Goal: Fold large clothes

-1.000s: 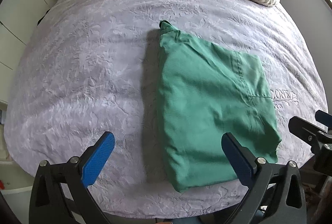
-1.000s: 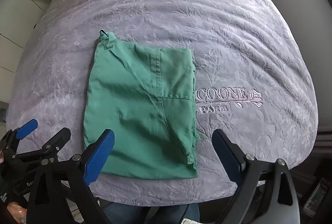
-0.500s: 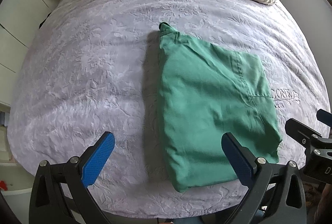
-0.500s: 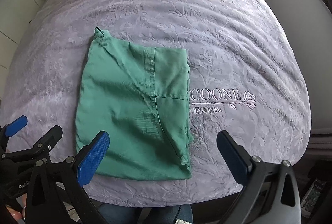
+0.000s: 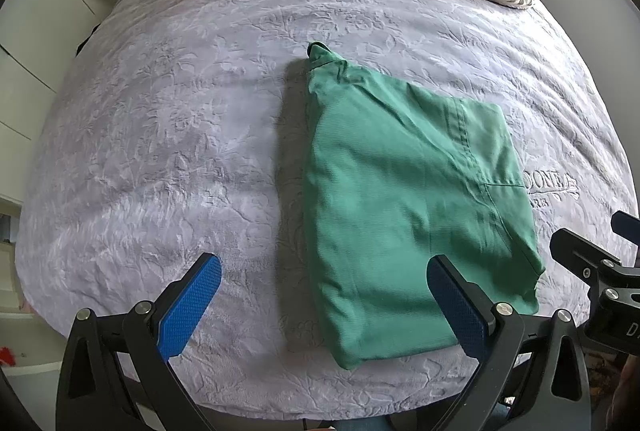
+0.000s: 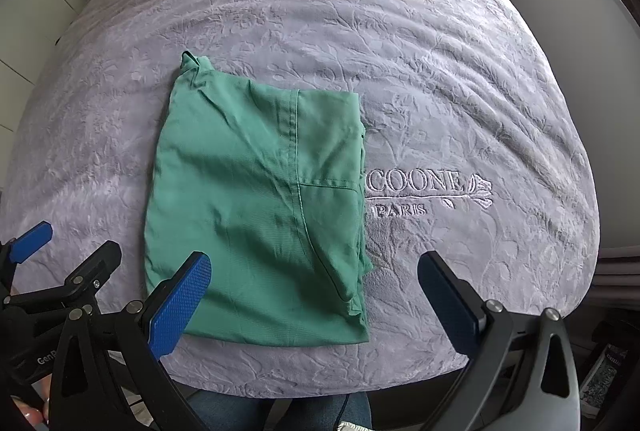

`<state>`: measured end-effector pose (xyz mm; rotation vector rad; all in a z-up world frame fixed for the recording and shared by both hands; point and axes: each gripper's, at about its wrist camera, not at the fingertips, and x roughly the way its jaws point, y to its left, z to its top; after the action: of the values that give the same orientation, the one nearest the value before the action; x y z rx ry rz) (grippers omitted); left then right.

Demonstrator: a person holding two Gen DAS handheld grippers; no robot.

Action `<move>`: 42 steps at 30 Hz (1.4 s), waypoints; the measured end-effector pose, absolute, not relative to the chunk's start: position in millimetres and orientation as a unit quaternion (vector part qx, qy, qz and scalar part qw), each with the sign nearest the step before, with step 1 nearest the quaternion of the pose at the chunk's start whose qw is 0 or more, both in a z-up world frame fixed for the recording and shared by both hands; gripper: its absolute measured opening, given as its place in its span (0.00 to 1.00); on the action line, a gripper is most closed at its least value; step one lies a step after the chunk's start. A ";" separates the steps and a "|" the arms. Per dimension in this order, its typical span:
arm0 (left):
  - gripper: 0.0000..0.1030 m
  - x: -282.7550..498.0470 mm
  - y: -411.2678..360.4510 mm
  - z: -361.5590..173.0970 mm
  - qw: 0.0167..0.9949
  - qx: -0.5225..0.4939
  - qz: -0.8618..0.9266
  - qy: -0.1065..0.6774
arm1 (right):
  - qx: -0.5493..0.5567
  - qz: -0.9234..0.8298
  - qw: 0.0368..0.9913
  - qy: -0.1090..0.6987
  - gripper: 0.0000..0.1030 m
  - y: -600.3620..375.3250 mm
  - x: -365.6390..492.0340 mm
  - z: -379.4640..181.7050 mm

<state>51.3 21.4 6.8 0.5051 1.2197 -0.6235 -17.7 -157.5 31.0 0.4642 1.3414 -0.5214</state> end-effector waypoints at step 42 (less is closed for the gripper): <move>1.00 47.1 22.0 6.9 0.750 0.220 -0.269 0.563 | 0.212 -0.232 0.726 0.612 1.00 -153.6 -15.0 31.3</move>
<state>47.1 22.0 6.9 0.4807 1.2298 -0.5880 -15.0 -153.6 31.3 0.4678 1.3495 -0.5107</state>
